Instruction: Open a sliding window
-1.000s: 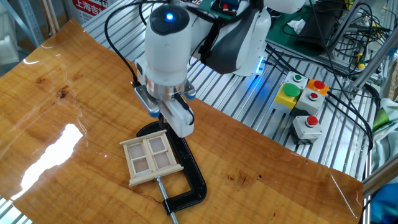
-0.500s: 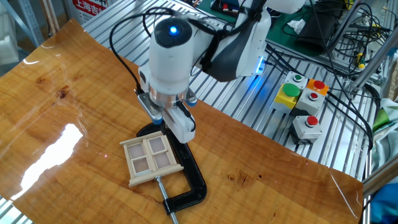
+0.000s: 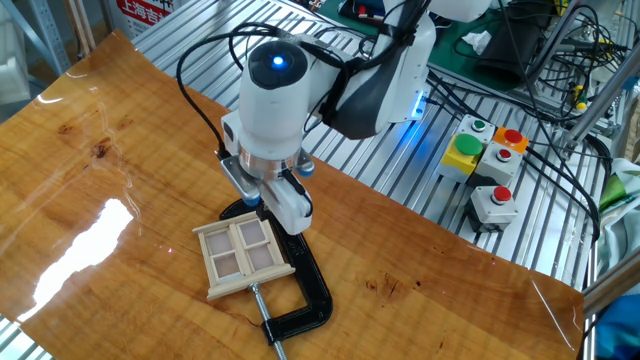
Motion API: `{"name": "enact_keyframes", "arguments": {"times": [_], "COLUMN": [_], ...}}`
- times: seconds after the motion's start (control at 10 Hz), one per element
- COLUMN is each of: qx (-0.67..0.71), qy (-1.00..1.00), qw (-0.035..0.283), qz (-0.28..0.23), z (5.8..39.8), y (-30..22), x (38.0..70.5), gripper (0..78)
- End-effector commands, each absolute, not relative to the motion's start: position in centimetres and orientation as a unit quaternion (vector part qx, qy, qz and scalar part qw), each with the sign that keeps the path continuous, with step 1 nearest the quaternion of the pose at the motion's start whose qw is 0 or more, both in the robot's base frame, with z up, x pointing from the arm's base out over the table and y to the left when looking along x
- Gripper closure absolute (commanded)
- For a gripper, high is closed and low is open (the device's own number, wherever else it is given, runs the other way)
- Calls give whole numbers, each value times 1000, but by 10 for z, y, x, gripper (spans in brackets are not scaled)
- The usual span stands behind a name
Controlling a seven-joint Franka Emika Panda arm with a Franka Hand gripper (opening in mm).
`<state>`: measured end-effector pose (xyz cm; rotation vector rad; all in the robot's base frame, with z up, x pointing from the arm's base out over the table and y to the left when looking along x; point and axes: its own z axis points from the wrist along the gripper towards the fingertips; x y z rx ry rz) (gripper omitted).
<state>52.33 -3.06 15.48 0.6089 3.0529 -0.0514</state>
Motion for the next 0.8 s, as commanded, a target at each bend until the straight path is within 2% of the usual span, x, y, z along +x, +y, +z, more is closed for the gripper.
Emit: {"name": "enact_keyframes", "arguments": {"times": [0.1,0.8], "qx": [190,185], "qy": [981,982], "qw": [20,18], "qz": [-23,-47], "z": [135,104], "y": [-36,-37], "x": [528,530], "gripper": [776,776]}}
